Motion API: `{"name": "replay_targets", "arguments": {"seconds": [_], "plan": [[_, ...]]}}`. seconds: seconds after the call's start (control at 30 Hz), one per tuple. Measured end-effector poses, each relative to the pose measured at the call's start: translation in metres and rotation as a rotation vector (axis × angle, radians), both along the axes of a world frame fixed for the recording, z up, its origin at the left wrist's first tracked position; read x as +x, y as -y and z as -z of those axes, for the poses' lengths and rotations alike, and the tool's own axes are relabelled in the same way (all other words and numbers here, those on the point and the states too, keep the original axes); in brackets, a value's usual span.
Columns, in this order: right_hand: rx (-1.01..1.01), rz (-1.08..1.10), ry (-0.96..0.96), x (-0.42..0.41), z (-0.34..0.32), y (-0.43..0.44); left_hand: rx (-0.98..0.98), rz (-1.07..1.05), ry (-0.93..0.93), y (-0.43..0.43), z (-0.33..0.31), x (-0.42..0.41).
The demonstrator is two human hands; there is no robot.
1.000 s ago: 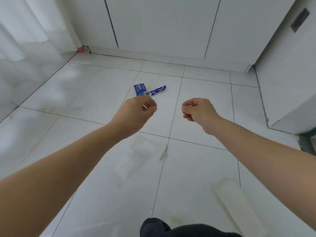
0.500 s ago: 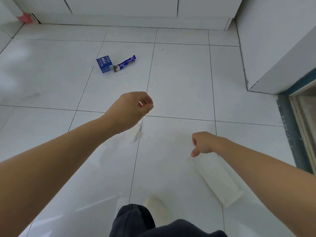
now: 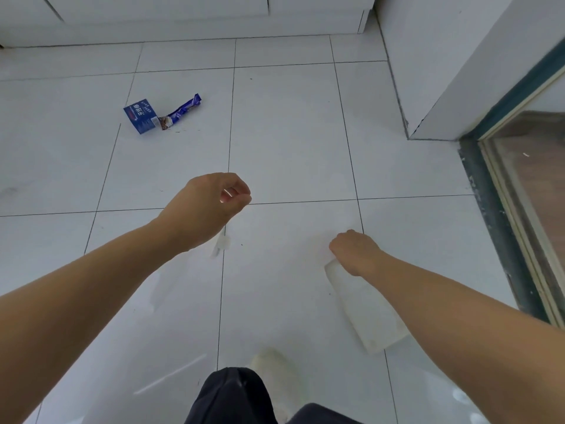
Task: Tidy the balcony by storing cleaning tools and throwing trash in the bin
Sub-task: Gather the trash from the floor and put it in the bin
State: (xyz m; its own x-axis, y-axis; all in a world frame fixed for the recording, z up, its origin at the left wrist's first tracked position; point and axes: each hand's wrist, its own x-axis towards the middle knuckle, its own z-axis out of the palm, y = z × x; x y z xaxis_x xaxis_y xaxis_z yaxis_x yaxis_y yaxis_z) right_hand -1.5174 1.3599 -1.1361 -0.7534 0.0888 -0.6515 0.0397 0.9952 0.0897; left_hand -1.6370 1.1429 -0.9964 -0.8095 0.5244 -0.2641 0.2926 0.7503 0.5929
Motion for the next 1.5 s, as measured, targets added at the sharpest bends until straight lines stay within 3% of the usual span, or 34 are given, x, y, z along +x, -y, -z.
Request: {"name": "replay_targets", "arguments": {"seconds": [0.17, 0.37, 0.5, 0.77, 1.03, 1.5], "plan": [[-0.221, 0.188, -0.153, -0.055, -0.017, 0.001, -0.003, -0.038, -0.022, 0.013, -0.004, -0.012], [-0.64, 0.537, -0.62, -0.166, -0.082, 0.047, -0.086, -0.179, -0.079, 0.059, -0.025, -0.049], [-0.882, 0.738, -0.764, -0.224, -0.121, 0.084, -0.099, -0.298, -0.133, 0.095, -0.043, -0.085], [-1.106, 1.17, -0.851, -0.295, -0.144, 0.137, -0.137, -0.34, -0.173, 0.134, -0.048, -0.165], [-1.35, 1.56, -0.86, -0.329, -0.13, 0.141, -0.215, -0.257, -0.111, 0.134, 0.025, -0.251], [-1.38, 1.851, -0.893, -0.354, -0.073, 0.17, -0.244, -0.199, -0.044, 0.092, 0.15, -0.378]]}}
